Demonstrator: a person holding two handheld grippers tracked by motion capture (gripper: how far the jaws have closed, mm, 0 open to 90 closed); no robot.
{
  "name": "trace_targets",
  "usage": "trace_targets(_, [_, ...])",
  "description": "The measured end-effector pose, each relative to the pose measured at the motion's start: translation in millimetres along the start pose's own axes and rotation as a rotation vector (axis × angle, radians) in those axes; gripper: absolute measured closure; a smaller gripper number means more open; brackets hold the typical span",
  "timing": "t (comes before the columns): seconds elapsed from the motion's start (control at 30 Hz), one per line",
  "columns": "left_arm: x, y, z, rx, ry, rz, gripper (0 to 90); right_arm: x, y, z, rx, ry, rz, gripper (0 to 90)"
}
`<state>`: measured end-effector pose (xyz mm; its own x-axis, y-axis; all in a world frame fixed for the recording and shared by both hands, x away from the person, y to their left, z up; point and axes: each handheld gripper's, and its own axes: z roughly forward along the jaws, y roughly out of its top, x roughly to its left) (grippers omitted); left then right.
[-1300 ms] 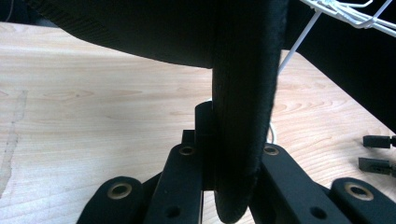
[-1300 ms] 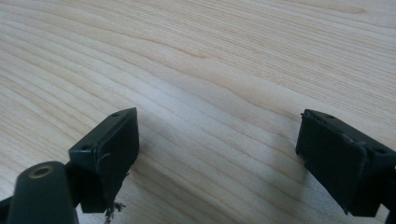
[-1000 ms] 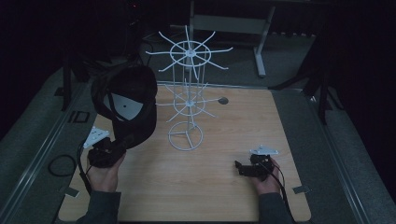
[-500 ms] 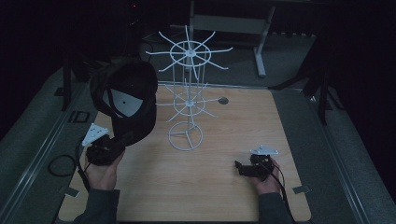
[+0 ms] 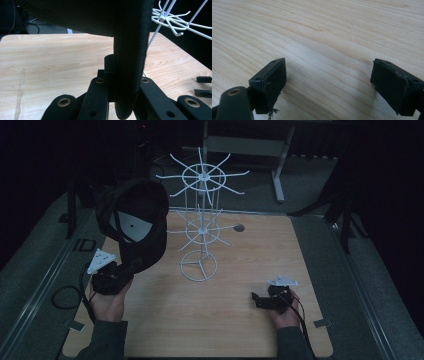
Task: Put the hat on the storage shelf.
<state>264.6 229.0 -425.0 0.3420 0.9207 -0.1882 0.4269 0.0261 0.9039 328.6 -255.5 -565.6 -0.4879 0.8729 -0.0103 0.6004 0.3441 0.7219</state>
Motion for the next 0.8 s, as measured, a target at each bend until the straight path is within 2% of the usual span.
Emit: trace_targets(0.8, [-4.6, 14.1, -2.4, -0.022, 0.011, 0.025, 86.6, 0.1, 0.0, -0.1, 0.000, 0.000, 0.001, 13.0])
